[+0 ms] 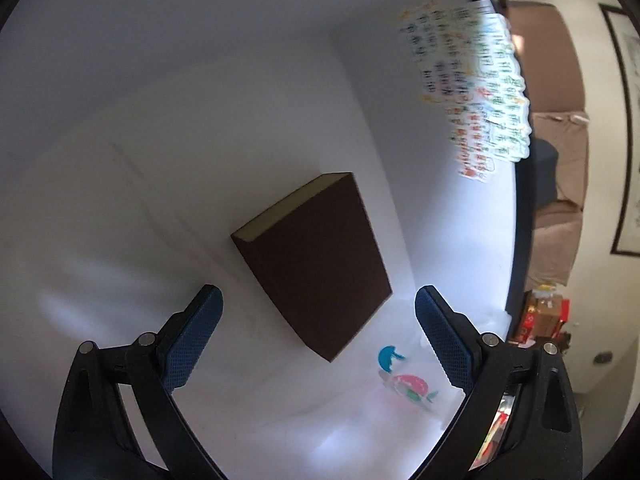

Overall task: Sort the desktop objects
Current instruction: 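Withdraw the left tool from the box back over the table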

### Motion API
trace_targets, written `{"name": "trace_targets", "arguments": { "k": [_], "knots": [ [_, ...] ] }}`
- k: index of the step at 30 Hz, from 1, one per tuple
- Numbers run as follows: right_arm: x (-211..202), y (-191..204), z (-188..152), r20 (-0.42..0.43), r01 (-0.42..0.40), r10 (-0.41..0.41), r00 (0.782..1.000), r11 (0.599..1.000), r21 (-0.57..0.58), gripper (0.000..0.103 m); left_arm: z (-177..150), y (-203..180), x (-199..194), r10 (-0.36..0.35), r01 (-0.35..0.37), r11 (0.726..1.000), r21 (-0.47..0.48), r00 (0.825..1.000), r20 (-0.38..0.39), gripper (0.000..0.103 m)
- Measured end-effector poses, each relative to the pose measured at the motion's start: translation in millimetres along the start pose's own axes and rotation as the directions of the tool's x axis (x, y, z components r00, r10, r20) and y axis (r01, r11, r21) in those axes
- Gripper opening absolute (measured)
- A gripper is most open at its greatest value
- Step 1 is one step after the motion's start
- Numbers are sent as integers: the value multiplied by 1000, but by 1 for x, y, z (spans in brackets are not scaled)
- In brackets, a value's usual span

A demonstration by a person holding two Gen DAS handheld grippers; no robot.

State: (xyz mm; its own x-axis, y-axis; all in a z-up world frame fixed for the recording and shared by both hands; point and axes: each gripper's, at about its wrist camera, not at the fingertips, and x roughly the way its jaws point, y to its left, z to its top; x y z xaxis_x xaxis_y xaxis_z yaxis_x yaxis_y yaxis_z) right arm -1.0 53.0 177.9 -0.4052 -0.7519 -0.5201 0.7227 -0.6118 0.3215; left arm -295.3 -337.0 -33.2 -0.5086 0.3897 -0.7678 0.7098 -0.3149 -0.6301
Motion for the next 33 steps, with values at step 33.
{"name": "trace_targets", "arguments": {
  "k": [33],
  "knots": [
    [17, -5, -10, -65, 6, -6, 998, 1000, -4, 86, 45, -150, 57, -4, 2, 983, 186, 1000, 12, 102]
  ]
}}
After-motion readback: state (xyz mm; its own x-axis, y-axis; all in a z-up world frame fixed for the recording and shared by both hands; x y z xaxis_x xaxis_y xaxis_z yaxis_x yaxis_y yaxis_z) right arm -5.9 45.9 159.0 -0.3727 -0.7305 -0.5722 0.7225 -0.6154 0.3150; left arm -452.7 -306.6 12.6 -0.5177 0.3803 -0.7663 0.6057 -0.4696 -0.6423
